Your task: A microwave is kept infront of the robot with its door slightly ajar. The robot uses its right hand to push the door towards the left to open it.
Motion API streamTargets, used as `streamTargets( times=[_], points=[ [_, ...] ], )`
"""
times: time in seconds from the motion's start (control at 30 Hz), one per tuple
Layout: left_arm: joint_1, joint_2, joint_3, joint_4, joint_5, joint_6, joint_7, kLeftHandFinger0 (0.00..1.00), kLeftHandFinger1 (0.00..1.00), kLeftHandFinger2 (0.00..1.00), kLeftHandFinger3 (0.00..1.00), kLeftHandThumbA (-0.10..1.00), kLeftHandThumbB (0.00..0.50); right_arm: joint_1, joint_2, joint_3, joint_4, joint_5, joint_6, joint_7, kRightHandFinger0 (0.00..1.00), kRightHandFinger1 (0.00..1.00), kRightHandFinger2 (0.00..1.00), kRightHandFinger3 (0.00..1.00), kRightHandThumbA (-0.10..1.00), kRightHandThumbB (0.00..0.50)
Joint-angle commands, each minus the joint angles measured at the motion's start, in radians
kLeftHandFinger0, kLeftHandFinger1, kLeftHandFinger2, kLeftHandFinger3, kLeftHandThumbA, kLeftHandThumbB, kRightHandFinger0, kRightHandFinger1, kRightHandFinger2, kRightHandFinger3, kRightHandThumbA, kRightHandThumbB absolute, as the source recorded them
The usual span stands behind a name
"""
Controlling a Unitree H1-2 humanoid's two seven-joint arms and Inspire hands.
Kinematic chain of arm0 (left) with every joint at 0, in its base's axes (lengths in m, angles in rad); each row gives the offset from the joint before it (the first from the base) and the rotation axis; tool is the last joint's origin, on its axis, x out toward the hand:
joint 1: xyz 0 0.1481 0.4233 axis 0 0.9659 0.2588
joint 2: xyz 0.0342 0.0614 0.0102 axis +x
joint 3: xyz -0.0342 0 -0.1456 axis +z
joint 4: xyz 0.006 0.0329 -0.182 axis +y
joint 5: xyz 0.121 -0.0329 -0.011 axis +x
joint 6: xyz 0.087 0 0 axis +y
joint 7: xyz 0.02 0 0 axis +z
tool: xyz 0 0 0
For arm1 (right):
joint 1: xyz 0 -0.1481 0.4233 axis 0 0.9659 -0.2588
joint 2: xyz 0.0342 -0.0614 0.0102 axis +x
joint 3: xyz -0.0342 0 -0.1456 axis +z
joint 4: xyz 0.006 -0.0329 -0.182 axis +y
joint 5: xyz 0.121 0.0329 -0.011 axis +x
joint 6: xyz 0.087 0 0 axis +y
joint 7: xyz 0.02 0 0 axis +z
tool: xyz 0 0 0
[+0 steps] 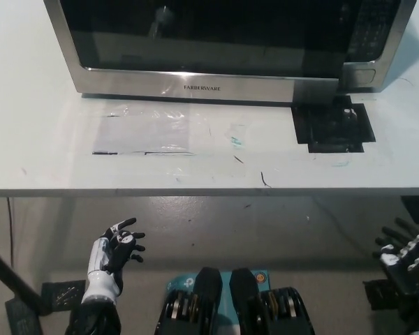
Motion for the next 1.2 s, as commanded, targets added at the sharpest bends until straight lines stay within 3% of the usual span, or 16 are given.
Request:
streamTargets(
  times=[0.0, 0.1, 0.17, 0.23, 0.37, 0.5, 0.53, 0.67, 0.73, 0.77, 0.87, 0.9, 1.03, 1.07, 1.17],
  points=[
    [-0.014, 0.007, -0.003, -0.008, -0.011, -0.046, 0.005, 0.27, 0.3, 0.4, 0.57, 0.04, 0.002, -0.003, -0.03, -0.042, -0.11, 0.069, 0.039, -0.008, 0.43, 0.56, 0.68, 0.77, 0.45, 0.151],
    [-0.014, 0.007, -0.006, -0.008, -0.009, -0.047, 0.006, 0.26, 0.3, 0.4, 0.57, 0.03, 0.0, -0.019, -0.041, -0.065, -0.169, 0.099, 0.065, -0.014, 0.47, 0.58, 0.69, 0.8, 0.45, 0.168],
    [-0.007, 0.005, -0.005, -0.014, -0.005, -0.042, 0.019, 0.27, 0.3, 0.39, 0.54, 0.04, 0.011, -0.064, -0.077, -0.083, -0.238, 0.128, 0.112, -0.015, 0.5, 0.59, 0.67, 0.8, 0.49, 0.218],
    [-0.007, 0.008, -0.01, -0.01, 0.003, -0.048, 0.022, 0.27, 0.3, 0.39, 0.55, 0.05, 0.011, -0.087, -0.108, -0.082, -0.282, 0.151, 0.137, 0.004, 0.49, 0.61, 0.68, 0.82, 0.5, 0.197],
    [-0.001, 0.009, -0.004, -0.025, -0.018, -0.033, 0.008, 0.29, 0.31, 0.41, 0.55, 0.04, 0.004, -0.166, -0.173, -0.075, -0.371, 0.19, 0.198, 0.016, 0.49, 0.6, 0.69, 0.84, 0.5, 0.202],
    [0.005, 0.009, -0.004, -0.035, -0.016, -0.022, 0.016, 0.29, 0.32, 0.43, 0.58, 0.05, 0.027, -0.307, -0.244, -0.053, -0.391, 0.18, 0.289, 0.004, 0.55, 0.67, 0.77, 0.95, 0.53, 0.135],
    [0.005, 0.01, -0.006, -0.035, -0.015, -0.023, 0.016, 0.29, 0.31, 0.42, 0.58, 0.06, 0.026, -0.329, -0.256, -0.046, -0.379, 0.173, 0.29, 0.01, 0.56, 0.68, 0.78, 0.96, 0.53, 0.137],
    [0.005, 0.01, -0.009, -0.037, -0.007, -0.019, 0.025, 0.27, 0.3, 0.39, 0.57, 0.08, 0.036, -0.445, -0.284, -0.028, -0.3, 0.177, 0.308, 0.015, 0.52, 0.67, 0.74, 0.92, 0.56, 0.217],
    [0.005, 0.01, -0.01, -0.038, -0.003, -0.018, 0.03, 0.29, 0.31, 0.4, 0.57, 0.08, 0.021, -0.483, -0.294, -0.011, -0.278, 0.16, 0.316, 0.017, 0.54, 0.68, 0.76, 0.93, 0.57, 0.241],
    [0.004, 0.009, -0.006, -0.036, -0.008, -0.014, 0.031, 0.28, 0.3, 0.39, 0.57, 0.07, 0.027, -0.51, -0.298, 0.0, -0.263, 0.155, 0.317, 0.021, 0.52, 0.67, 0.76, 0.93, 0.58, 0.228],
    [0.004, 0.009, -0.008, -0.033, -0.015, -0.02, 0.018, 0.28, 0.31, 0.41, 0.58, 0.05, 0.006, -0.602, -0.331, 0.052, -0.192, 0.152, 0.358, 0.062, 0.73, 0.95, 1.0, 1.0, 0.6, 0.197],
    [0.006, 0.01, -0.01, -0.038, -0.013, -0.016, 0.017, 0.29, 0.32, 0.42, 0.59, 0.05, 0.001, -0.618, -0.335, 0.065, -0.168, 0.147, 0.356, 0.07, 0.75, 1.0, 1.0, 1.0, 0.6, 0.202],
    [0.012, 0.012, -0.017, -0.05, -0.011, -0.008, 0.012, 0.29, 0.31, 0.42, 0.59, 0.05, 0.0, -0.666, -0.34, 0.111, -0.073, 0.131, 0.334, 0.092, 0.81, 1.0, 1.0, 1.0, 0.61, 0.255],
    [0.008, 0.012, -0.017, -0.038, -0.009, -0.019, 0.015, 0.27, 0.3, 0.4, 0.57, 0.06, 0.012, -0.691, -0.34, 0.135, -0.018, 0.115, 0.31, 0.105, 0.86, 1.0, 1.0, 1.0, 0.63, 0.283],
    [0.012, 0.01, -0.02, -0.053, 0.0, 0.001, 0.029, 0.29, 0.31, 0.41, 0.57, 0.06, 0.017, -0.734, -0.34, 0.168, 0.074, 0.093, 0.28, 0.122, 0.9, 1.0, 1.0, 1.0, 0.64, 0.281]
  ],
)
